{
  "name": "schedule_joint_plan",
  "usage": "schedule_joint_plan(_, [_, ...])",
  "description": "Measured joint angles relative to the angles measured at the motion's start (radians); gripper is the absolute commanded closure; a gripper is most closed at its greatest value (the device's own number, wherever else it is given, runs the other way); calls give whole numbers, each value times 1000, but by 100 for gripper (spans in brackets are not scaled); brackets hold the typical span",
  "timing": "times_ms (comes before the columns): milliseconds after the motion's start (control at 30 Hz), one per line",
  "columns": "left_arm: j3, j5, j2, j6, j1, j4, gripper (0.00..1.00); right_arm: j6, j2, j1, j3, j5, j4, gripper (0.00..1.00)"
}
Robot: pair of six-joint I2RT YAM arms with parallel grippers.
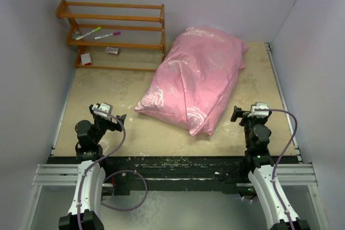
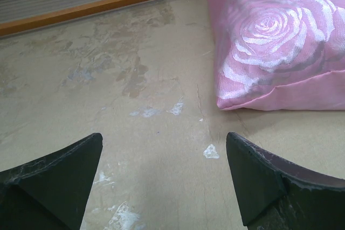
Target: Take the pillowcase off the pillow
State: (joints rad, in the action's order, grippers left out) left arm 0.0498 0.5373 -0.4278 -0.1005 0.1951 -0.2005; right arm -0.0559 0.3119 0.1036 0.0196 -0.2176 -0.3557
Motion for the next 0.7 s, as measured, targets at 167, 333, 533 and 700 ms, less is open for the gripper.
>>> schedule_joint_plan(167, [0,0,0,0,0,0,1,0,0,0,0,0,0,0])
schedule_joint_plan(333, [6,-22,-7,5,0,13,1,-4,-7,0,1,-58,6,0])
schedule_joint_plan(533, [336,-67,-316,-14,-1,250,1,-85,21,2,158,-172,155,0])
schedule_joint_plan(700, [880,-38,-656,-125,-1,539,1,-394,115,0,437,-307,343,0])
